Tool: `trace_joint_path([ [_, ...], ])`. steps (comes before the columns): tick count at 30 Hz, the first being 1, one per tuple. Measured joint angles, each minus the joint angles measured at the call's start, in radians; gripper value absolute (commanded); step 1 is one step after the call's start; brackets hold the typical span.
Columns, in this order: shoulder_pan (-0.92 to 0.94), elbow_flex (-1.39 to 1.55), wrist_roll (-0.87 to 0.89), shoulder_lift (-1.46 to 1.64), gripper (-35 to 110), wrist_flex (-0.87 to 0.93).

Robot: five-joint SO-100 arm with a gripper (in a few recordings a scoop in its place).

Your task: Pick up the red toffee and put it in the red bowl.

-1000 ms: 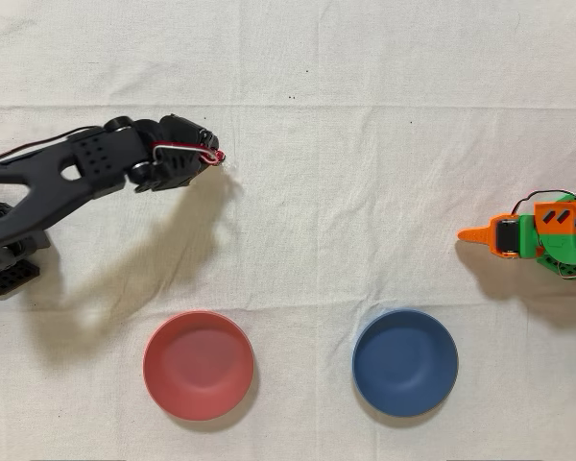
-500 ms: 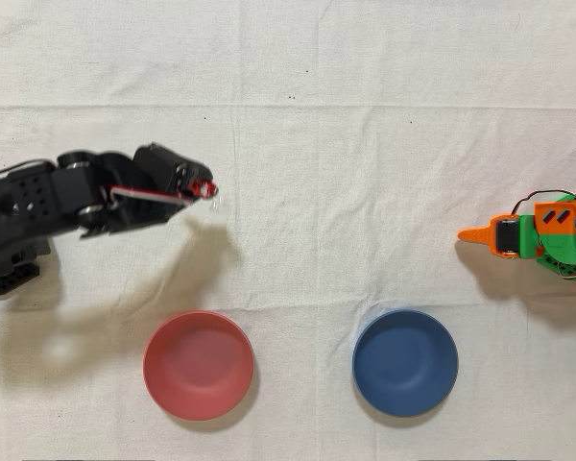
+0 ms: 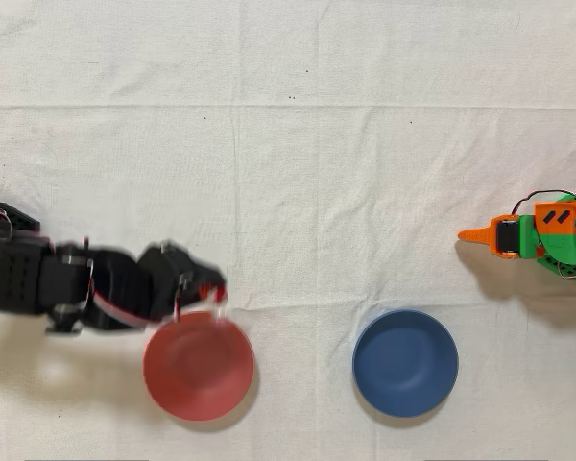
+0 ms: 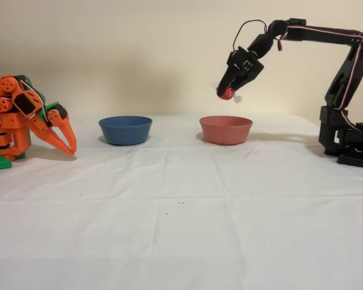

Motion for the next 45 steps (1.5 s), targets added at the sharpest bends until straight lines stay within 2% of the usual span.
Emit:
trace_joint_path([
  [13,0.249,0.057,-0.038,-0.063,1,-0.150],
  [34,0.311,0.149,-0.025,-0.209,1,-0.295],
  [38,0.319,0.149,-0.025,-0.216,7,-0.307],
  [41,0.325,0.150,-0.025,-0.218,19,-0.324],
  [45,0.337,0.149,-0.005,-0.218,26,-0.330],
])
